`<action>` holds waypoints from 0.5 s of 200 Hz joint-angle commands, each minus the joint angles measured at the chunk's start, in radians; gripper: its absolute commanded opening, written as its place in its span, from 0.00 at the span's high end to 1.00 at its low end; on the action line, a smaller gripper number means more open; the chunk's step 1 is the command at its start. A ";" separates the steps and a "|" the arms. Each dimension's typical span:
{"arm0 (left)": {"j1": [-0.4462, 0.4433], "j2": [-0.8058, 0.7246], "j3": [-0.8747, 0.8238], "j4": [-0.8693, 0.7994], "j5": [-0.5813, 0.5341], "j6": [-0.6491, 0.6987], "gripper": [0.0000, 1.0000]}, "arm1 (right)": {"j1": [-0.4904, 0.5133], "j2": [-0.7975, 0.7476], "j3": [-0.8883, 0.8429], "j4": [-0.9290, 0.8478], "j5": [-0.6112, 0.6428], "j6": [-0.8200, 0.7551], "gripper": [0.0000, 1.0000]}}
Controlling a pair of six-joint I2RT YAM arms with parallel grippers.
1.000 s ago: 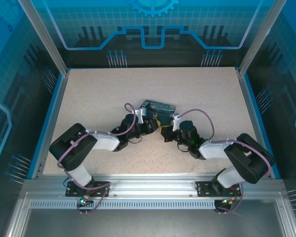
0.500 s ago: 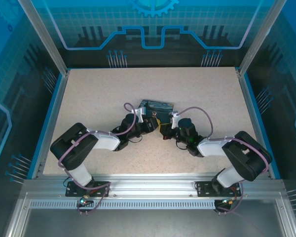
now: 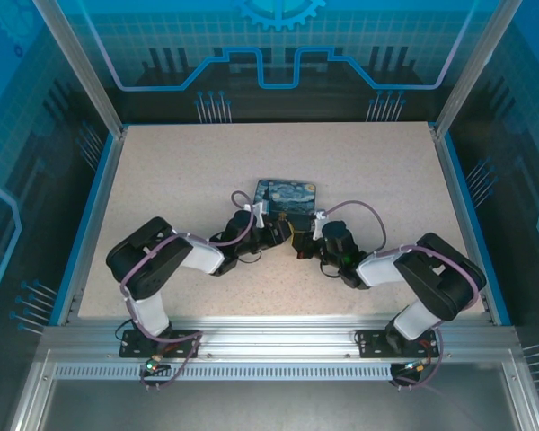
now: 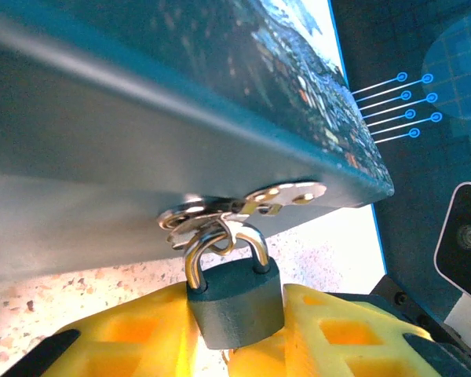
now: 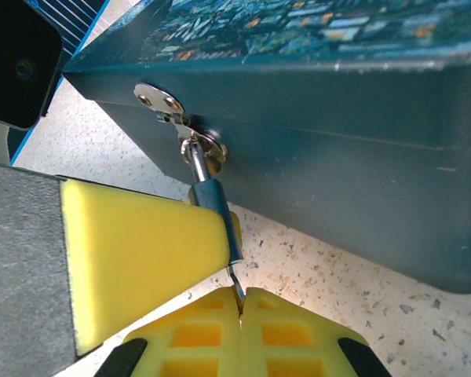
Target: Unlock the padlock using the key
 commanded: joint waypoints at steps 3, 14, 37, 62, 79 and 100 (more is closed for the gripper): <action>-0.025 0.027 -0.007 0.022 0.068 -0.003 0.64 | 0.018 0.019 0.007 0.134 0.021 0.037 1.00; -0.021 0.022 -0.020 0.024 0.057 -0.003 0.61 | 0.021 0.027 0.003 0.136 0.023 0.042 1.00; -0.008 0.001 -0.056 0.028 0.042 -0.003 0.56 | 0.027 0.040 0.000 0.133 0.030 0.048 1.00; 0.003 -0.027 -0.086 0.034 0.037 -0.006 0.49 | 0.032 0.053 0.006 0.130 0.031 0.056 1.00; 0.013 -0.047 -0.109 0.054 0.035 -0.012 0.46 | 0.036 0.059 0.010 0.128 0.028 0.065 1.00; 0.021 -0.082 -0.137 0.075 0.020 -0.017 0.46 | 0.038 0.052 0.013 0.113 0.030 0.086 1.00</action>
